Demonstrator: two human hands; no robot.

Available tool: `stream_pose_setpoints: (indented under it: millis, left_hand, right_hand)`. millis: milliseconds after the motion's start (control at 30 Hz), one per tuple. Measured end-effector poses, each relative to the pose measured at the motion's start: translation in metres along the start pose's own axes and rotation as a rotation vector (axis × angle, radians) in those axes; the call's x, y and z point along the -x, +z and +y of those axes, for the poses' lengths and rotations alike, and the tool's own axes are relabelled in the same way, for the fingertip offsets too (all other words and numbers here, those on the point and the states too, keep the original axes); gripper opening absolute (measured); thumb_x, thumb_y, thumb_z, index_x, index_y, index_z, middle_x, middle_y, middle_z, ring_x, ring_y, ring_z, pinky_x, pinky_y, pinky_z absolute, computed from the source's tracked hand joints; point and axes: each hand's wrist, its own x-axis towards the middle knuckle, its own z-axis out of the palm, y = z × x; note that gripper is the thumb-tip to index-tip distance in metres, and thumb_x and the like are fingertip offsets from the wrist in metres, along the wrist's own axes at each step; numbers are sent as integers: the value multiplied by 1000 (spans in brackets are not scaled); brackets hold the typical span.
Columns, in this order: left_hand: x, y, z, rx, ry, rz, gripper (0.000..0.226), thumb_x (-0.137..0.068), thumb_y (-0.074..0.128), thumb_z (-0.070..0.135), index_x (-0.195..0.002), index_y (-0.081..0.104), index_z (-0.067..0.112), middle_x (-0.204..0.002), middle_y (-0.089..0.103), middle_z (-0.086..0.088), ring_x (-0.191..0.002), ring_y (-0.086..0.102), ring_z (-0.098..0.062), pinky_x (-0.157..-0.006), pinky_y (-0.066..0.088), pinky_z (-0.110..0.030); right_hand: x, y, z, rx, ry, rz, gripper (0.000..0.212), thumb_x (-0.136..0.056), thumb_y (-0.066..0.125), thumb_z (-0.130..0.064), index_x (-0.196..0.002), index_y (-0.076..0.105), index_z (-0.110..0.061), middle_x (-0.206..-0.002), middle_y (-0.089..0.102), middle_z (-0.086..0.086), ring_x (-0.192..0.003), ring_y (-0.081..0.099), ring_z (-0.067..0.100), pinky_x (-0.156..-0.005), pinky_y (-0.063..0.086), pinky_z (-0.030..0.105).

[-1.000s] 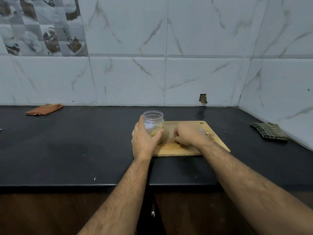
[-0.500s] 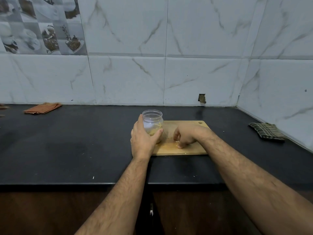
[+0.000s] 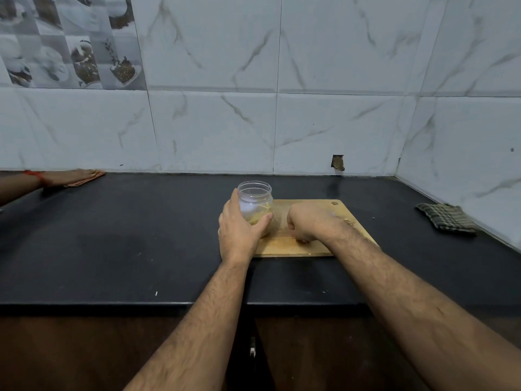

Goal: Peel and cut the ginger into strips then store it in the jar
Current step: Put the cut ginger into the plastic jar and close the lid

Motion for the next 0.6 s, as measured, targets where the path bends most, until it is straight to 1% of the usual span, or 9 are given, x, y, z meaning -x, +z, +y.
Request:
stream_pose_setpoints:
  millis: [100,167,233,300,367,400,433,500,600]
  left_hand:
    - [1,0,1,1,6,0,94,-77,78,50,-154,28,26,-150,43,2,-140,35,-19,-113,36,-41]
    - [1,0,0,3,5,1,94,-77,78,50,-154,28,26,-150,42,2,-141,34,-19,-113,36,-41]
    - [1,-1,0,1,6,0,94,-76,78,50,-153,29,27,-150,42,2,-141,35,-19,-113,36,-41]
    - [0,0,0,4,5,1,94,-76,78,51,-153,29,27,-150,43,2,-140,35,-19,-112,37,-42]
    - [0,0,0,6,6,2,94,-76,78,51,-153,29,27,-150,43,2,-140,35,-19,-112,37,-43]
    - [0,0,0,6,8,2,94,-76,78,51,-153,29,27,-150,43,2,-140,35,-19,-112,37,-43]
    - [1,0,0,7,8,0,95,-76,78,51,-153,29,27,-150,43,3,-141,35,-19,-113,36,-44]
    - [1,0,0,3,9,-7,95,-76,78,51,-154,28,26,-152,41,3,-142,33,-18,-113,35,-43]
    - [0,0,0,3,17,-5,95,-77,78,50,-154,27,26,-153,39,4,-142,32,-17,-114,35,-42]
  right_hand:
    - [2,-1,-2,-3,6,5,11,-85,68,-9,-78,68,-19,-82,66,-1,-76,58,16,-67,47,30]
    - [3,0,-2,-42,13,1,13,-82,70,-9,-75,66,-19,-80,65,-1,-76,60,17,-68,51,31]
    - [3,1,2,-115,27,-22,11,-80,70,-7,-75,67,-16,-81,70,2,-79,66,19,-69,56,32]
    - [1,0,12,-289,65,-63,13,-79,70,-3,-72,67,-13,-79,73,6,-73,71,20,-65,59,31]
    - [1,-3,24,-542,117,-87,15,-78,70,4,-71,64,-7,-74,72,12,-58,69,20,-59,59,30]
    - [0,-7,30,-668,129,-73,12,-78,68,7,-73,64,-3,-71,70,16,-53,67,21,-57,59,29]
    - [0,-13,34,-783,131,-45,8,-78,66,8,-77,66,0,-69,68,18,-51,65,21,-57,58,30]
    - [0,-30,36,-992,123,17,8,-79,63,11,-82,68,5,-68,64,18,-52,62,19,-61,60,31]
    - [-2,-61,23,-1160,74,108,11,-81,59,14,-77,64,5,-63,58,14,-52,57,18,-52,58,24]
